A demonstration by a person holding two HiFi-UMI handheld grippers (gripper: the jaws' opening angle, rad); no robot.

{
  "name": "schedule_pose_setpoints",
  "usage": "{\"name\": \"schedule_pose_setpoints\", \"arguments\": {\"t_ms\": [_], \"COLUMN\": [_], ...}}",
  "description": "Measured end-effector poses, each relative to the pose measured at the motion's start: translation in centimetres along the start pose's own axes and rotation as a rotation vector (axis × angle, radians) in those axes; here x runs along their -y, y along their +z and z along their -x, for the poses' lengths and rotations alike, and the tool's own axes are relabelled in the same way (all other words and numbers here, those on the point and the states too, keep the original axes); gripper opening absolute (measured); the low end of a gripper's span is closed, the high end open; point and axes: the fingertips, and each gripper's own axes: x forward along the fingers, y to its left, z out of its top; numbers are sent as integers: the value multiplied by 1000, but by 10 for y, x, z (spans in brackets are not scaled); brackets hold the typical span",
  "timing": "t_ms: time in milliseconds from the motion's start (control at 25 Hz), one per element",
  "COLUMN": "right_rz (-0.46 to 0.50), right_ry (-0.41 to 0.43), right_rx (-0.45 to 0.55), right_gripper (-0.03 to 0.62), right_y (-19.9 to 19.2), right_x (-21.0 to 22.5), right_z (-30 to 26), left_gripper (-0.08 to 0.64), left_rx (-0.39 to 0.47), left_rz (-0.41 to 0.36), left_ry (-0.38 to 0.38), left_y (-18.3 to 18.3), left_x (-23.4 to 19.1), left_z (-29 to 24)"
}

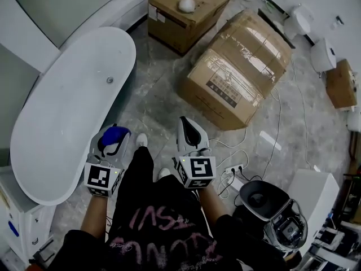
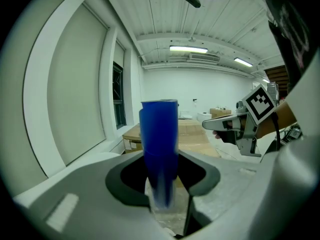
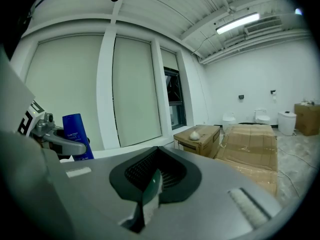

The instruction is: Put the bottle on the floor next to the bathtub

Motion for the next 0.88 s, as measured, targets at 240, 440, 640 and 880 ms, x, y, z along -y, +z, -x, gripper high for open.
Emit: {"name": "schedule_pose_setpoints", "arguments": {"t_ms": [240,440,640,880], "right_rz": [3,-17,-31,-36], "right_ry": [3,-12,-17,-18], "right_rx": [-23,-55,-66,-45], "right_gripper": [17,17,17,17], "right_y": [-6,-43,-82,-128], "right_x": [0,16,25,37], "right_z": [-29,-57,-79,-110], "left_gripper": [164,165,164,164], "left_rx": [-2,-8,1,1], "left_rz": [24,27,38,47], "left_ry": [-15,-38,-33,-28], "left_y": [-10,-36,-69,-123], "left_x": [-20,-24,-35,-44], "left_z": [-29,-61,-91,-131]}}
